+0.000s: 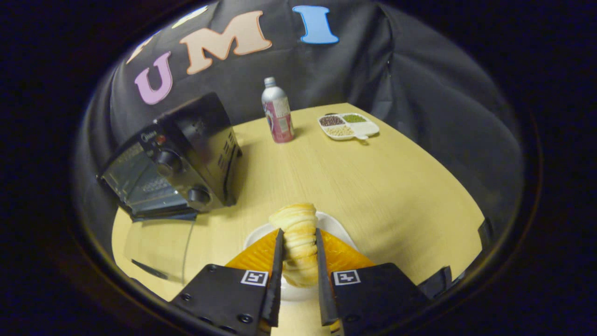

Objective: Open the toaster oven, put the food inside, and close the toaster oven door.

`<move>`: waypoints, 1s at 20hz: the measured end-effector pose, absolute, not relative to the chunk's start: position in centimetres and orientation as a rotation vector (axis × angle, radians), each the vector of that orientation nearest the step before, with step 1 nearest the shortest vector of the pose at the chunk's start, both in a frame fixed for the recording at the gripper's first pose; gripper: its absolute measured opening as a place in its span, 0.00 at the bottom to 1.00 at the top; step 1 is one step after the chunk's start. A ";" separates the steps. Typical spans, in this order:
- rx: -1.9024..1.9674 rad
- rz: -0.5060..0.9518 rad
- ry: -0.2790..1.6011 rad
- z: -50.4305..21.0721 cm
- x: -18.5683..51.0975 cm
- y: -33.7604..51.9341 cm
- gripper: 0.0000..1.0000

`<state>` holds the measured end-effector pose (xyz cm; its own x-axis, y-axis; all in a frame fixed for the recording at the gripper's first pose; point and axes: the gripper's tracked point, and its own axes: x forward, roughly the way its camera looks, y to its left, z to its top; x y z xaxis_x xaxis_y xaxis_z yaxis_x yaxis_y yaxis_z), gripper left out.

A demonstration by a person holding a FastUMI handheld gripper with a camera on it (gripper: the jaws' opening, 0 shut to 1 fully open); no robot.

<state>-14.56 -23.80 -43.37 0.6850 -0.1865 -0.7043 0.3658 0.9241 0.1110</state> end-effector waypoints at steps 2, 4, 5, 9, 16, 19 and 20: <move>0.289 -0.310 0.719 -41.9 -14.1 -21.8 0.36; 0.319 -0.295 0.697 -41.1 -13.6 -19.3 0.36; 0.333 -0.290 0.692 -40.7 -13.3 -18.0 0.36; 0.428 -0.262 0.683 -40.2 -12.2 -11.8 0.36; 0.574 -0.271 0.668 -40.0 -9.6 -3.1 0.36; 0.631 -0.293 0.661 -40.5 -8.1 -0.1 0.36; 0.652 -0.305 0.657 -40.7 -7.7 0.7 0.36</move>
